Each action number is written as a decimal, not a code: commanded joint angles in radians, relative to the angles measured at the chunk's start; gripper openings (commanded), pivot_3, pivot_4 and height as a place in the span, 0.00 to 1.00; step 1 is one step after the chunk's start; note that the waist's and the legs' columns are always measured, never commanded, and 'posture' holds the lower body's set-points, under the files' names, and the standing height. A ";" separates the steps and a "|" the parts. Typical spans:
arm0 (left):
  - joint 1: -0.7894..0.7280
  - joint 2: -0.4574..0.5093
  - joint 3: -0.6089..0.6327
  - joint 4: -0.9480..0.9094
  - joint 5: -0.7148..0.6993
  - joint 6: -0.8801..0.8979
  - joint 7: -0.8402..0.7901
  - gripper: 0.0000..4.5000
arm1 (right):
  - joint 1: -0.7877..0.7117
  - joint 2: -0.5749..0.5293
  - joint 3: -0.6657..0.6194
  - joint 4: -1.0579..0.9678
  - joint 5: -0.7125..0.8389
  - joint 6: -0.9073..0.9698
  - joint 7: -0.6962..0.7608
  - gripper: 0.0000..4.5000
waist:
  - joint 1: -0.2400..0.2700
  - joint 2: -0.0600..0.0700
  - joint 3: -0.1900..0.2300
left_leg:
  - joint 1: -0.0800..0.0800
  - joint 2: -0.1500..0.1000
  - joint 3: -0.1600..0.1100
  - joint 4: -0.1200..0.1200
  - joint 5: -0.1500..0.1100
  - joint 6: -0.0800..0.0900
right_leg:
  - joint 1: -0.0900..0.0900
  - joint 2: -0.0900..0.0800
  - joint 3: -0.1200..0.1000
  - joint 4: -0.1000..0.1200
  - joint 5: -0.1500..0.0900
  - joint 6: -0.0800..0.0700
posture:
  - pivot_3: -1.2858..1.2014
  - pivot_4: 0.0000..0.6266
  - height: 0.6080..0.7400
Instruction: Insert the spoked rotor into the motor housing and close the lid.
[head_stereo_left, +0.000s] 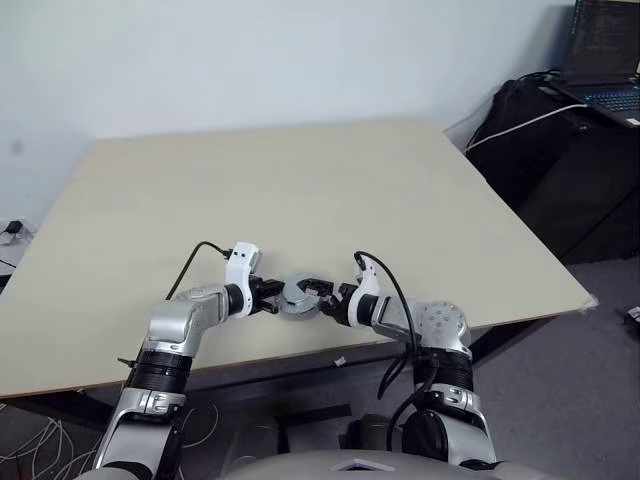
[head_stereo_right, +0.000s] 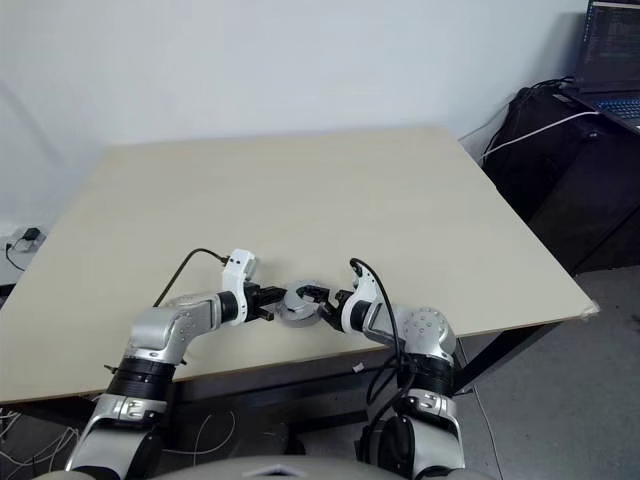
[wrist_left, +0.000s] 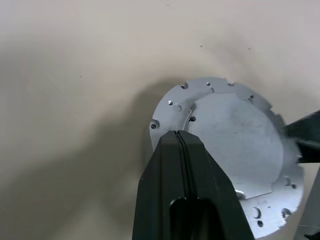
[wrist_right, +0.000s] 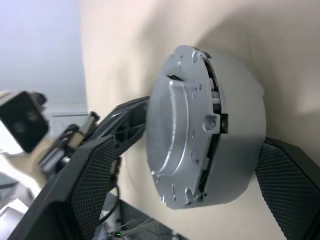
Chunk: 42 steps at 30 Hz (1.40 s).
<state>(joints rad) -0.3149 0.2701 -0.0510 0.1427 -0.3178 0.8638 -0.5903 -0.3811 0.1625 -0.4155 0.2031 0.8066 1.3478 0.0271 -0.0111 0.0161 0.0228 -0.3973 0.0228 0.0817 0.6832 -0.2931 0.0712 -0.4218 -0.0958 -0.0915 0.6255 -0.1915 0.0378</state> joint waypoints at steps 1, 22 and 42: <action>0.011 -0.019 -0.050 0.031 0.004 0.020 -0.010 0.00 | -0.002 0.124 0.040 -0.049 0.068 0.042 0.015 1.00 | -0.001 0.000 0.000 | 0.000 0.000 0.000 0.000 0.000 0.000 | 0.000 0.000 0.000 0.000 0.000 0.000 | 0.52 0.00 1.00; 0.022 -0.027 -0.033 0.033 0.003 0.006 0.002 0.00 | -0.050 0.148 0.038 0.038 0.093 -0.112 -0.056 1.00 | -0.007 0.000 0.000 | 0.003 0.001 0.000 0.000 0.000 0.000 | 0.004 0.001 0.000 0.000 -0.003 0.004 | 0.52 0.00 1.00; 0.020 -0.032 -0.025 0.041 0.008 0.000 0.007 0.00 | 0.018 0.139 0.091 -0.050 0.183 0.004 -0.092 0.47 | -0.007 0.000 0.000 | 0.003 0.001 -0.001 0.000 0.000 0.000 | 0.004 0.001 -0.001 0.000 -0.001 0.002 | 0.52 0.00 1.00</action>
<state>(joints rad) -0.3062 0.2640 -0.0221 0.1583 -0.3080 0.8449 -0.5680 -0.3572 0.1643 -0.3615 0.1940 0.9291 1.3239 -0.0842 -0.0179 0.0162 0.0230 -0.3944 0.0233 0.0810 0.6834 -0.2932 0.0713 -0.4179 -0.0950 -0.0921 0.6253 -0.1928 0.0402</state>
